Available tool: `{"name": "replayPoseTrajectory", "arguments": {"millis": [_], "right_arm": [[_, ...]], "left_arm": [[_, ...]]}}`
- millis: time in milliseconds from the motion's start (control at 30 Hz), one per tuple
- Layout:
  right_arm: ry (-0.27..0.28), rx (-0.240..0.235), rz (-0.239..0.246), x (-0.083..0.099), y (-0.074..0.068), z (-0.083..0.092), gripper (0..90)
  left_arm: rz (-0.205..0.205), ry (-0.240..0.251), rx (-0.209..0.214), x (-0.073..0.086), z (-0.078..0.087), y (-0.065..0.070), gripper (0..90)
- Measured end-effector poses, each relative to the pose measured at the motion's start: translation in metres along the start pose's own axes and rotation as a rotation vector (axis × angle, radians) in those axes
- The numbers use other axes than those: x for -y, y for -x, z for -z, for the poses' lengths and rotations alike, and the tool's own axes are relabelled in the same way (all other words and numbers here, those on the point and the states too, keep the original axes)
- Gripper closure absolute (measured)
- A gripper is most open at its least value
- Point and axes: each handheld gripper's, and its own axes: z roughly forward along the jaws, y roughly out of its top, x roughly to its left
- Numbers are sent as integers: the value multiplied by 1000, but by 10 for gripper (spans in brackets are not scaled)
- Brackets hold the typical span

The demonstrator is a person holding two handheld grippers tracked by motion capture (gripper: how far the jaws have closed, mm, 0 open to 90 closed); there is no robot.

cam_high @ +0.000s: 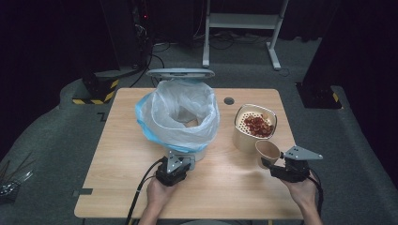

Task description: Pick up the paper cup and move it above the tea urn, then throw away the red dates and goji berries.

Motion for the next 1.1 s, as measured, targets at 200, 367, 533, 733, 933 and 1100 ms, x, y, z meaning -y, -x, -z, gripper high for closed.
{"name": "replayPoseTrajectory", "arguments": {"millis": [200,367,533,733,933,1100], "right_arm": [[0,-14,5,0,-7,-7,424],[9,-25,8,-2,-9,-10,421],[16,-29,1,-3,-9,-9,417],[20,-30,-6,-4,-10,-10,414],[31,-40,-7,-9,-15,-16,414],[44,-56,-5,-14,-20,-22,413]], "left_arm": [[-6,-5,0,0,0,0,588],[-5,-4,0,0,0,0,588],[1,0,2,0,0,0,588],[-5,-4,2,0,0,-1,587],[-5,-3,-1,0,0,-1,588],[1,0,2,0,0,0,588]]}}
